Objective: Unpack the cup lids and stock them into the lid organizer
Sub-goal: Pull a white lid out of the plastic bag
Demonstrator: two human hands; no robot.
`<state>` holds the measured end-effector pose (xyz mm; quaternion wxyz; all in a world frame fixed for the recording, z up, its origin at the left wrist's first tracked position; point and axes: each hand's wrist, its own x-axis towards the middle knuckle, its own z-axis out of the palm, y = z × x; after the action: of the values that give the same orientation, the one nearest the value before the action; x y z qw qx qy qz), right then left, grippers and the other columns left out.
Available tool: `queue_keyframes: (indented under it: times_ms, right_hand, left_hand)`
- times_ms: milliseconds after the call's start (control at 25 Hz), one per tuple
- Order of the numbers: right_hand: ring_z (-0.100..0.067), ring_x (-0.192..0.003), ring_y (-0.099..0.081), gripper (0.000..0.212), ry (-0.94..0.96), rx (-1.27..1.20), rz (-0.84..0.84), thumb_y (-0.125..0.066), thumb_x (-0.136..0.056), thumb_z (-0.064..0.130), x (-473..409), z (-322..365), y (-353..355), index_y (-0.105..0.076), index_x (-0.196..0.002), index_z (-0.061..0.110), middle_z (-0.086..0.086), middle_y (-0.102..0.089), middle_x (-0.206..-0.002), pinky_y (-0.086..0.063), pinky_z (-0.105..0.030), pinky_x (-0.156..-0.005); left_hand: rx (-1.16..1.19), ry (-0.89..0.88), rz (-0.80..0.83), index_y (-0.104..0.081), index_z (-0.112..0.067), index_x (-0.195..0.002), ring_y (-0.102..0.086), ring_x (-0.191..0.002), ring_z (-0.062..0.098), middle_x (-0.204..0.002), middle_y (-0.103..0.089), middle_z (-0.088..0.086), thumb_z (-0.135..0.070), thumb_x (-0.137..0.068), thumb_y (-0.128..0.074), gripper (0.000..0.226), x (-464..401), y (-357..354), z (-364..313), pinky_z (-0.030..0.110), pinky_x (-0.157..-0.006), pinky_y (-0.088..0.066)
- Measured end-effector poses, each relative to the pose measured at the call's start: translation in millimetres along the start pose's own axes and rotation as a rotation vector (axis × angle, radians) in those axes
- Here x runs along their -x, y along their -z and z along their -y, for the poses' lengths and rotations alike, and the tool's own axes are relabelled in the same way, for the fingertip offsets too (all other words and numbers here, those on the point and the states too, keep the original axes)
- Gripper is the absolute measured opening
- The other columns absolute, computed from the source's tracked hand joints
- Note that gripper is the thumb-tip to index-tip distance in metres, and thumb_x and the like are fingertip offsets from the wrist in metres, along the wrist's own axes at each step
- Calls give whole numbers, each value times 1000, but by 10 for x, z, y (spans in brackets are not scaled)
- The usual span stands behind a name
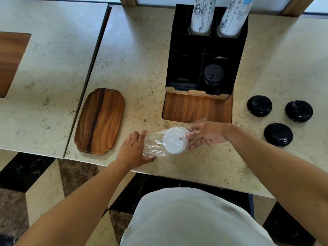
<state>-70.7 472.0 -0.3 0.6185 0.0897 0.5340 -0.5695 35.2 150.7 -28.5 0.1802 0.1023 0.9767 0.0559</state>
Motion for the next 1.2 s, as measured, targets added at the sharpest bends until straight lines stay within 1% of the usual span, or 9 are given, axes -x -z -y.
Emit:
queue_keyframes:
  times_ms: [120, 240, 320, 400, 520, 680, 840, 960, 1200]
  right_hand:
    - [-34, -103, -75, 57, -14, 73, -105, -82, -85, 16, -67, 16, -131, -60, -137, 8, -20, -76, -119, -63, -44, -88]
    - [-28, -92, -77, 55, 0, 81, -138, -86, -77, 20, -134, 6, -221, -66, -128, 10, -19, -77, -114, -65, -44, -85]
    - [-30, -96, -75, 58, -5, 76, -149, -86, -76, 21, -144, -3, -248, -65, -129, 9, -21, -76, -116, -62, -47, -91]
    - [-32, -98, -73, 53, 4, 119, -151, -84, -83, 20, -162, -20, -258, -64, -131, 8, -24, -74, -120, -58, -51, -98]
    - [-32, -96, -73, 48, 13, 150, -194, -82, -86, 20, -152, -45, -249, -66, -128, 5, -25, -73, -120, -57, -53, -99]
    - [-33, -104, -75, 33, 28, 105, -220, -81, -87, 18, -84, -53, -172, -70, -115, 4, -21, -76, -117, -61, -49, -94]
    - [-33, -111, -74, 31, 60, 71, -228, -77, -90, 16, -59, -50, -116, -73, -115, -1, -20, -71, -128, -58, -50, -99]
    - [-29, -107, -75, 30, 111, 134, -260, -80, -88, 15, -50, -17, -103, -77, -112, -2, -11, -62, -140, -61, -47, -93]
    - [-24, -101, -76, 19, 161, 300, -425, -80, -87, 18, 13, 70, -110, -82, -104, 8, -6, -74, -123, -60, -44, -97]
  left_hand:
    - [-43, -22, 8, -24, -13, -152, -45, -115, 28, -131, -45, 11, -95, -66, -44, 121, 32, 41, -38, 44, -102, -44]
    - [-42, -75, -102, -36, -11, -146, -42, -124, 33, -132, -46, 14, -86, -77, -44, 103, 11, 106, -132, 54, -111, -31]
    - [4, -154, -184, -49, -11, -129, -46, -112, 30, -121, -49, 11, -66, -84, -53, 71, -34, 170, -221, 48, -103, -37]
    - [35, -258, -168, -55, -11, -105, -49, -91, 25, -102, -54, 7, -42, -83, -59, 38, -77, 218, -327, 41, -84, -45]
    - [76, -304, -83, -56, -8, -89, -50, -79, 26, -89, -58, 7, -20, -80, -63, 16, -118, 191, -441, 41, -71, -47]
    - [181, -244, 6, -59, -11, -102, -51, -89, 20, -101, -60, 4, -25, -87, -65, 21, -147, 106, -412, 31, -80, -48]
    - [152, -239, 19, -59, -12, -109, -51, -92, 22, -106, -57, 5, -26, -89, -64, 25, -115, 30, -376, 34, -85, -48]
    - [121, -226, 17, -58, -13, -113, -50, -91, 22, -107, -55, 6, -30, -88, -64, 31, -89, 12, -353, 35, -84, -48]
    - [38, -161, 57, -56, -13, -119, -48, -93, 23, -112, -53, 7, -35, -89, -62, 38, -83, 22, -346, 37, -82, -48]
